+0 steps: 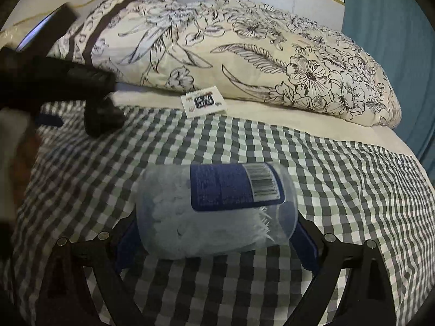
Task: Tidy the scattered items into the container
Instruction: 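Grasp the black hair tie with left tool while right holds the water bottle, then carry hair tie and water bottle into the cardboard box and release both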
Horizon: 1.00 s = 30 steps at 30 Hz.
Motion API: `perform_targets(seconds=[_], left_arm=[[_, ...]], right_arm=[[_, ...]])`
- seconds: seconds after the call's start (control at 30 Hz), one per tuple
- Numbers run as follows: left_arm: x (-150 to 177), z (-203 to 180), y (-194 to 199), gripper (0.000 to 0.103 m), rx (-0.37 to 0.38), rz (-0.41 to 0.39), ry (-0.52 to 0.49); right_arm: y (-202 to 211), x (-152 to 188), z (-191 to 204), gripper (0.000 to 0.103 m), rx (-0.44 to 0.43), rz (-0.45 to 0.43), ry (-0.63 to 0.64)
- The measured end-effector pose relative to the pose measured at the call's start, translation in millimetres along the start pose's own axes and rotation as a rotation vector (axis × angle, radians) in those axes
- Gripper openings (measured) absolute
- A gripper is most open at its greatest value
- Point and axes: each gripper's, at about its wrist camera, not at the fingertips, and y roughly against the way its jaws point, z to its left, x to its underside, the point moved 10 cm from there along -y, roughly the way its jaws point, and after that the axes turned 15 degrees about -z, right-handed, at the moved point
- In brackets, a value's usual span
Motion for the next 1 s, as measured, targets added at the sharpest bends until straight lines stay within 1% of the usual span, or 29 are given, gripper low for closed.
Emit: perform_targets(seconds=[0.07,0.1,0.13,0.17,0.23,0.3,0.4,0.47,0.53,0.63,0.7,0.77,0.87,0.93,1.0], left_arm=[[-1.7,1.8,-13.8,0.097,-0.014,0.018,0.022],[-2.8,3.4,-19.4,0.095,-0.004,0.016,0.046],[-3.1,4.5,-23.0,0.08,0.013,0.011,0.062],[-2.1,5.2,-24.4,0.072,0.032,0.008,0.062],[0.0,6.8,-21.2,0.072,0.058,-0.013,0.041],[4.2,9.2,-10.8,0.071,0.068,-0.024,0.011],[13.0,11.5,19.7,0.069,0.088,-0.027,-0.012],[23.0,13.0,51.2,0.063,0.118,-0.022,-0.019],[35.1,16.6,85.2,0.063,0.122,-0.023,-0.035],[49.5,13.1,141.1,0.063,0.169,-0.045,-0.092],[54.4,14.7,171.8,0.063,0.197,-0.06,-0.133],[66.1,16.0,200.7,0.063,0.216,-0.074,-0.16],[84.8,17.7,237.4,0.063,0.233,-0.096,-0.208],[97.5,18.6,260.9,0.063,0.244,-0.1,-0.223],[104.4,22.5,281.6,0.063,0.252,-0.103,-0.23]], right_arm=[[-1.2,2.3,1.1,0.094,0.01,0.008,0.013],[-2.2,3.4,1.2,0.094,0.012,0.013,0.016],[-3.5,4.7,1.3,0.094,0.013,0.019,0.017],[-5.2,6.0,1.3,0.094,0.012,0.026,0.018],[-8.6,9.3,1.5,0.093,0.011,0.045,0.017],[-10.5,11.2,1.7,0.092,0.008,0.056,0.013],[-12.6,12.5,0.1,0.091,0.001,0.068,0.0],[-14.5,12.5,-0.8,0.091,-0.008,0.079,-0.013],[-14.8,11.7,-1.6,0.09,-0.026,0.088,-0.032],[-5.2,6.8,-11.8,0.09,-0.035,0.08,-0.099],[21.6,0.2,-23.2,0.09,-0.049,0.049,-0.165],[63.0,-4.9,-32.0,0.09,-0.069,0.011,-0.196],[119.1,-3.7,-33.7,0.09,-0.083,0.001,-0.134],[157.5,-2.8,-31.7,0.09,-0.1,0.0,-0.097],[186.9,-5.3,-27.9,0.09,-0.121,0.0,-0.081]])
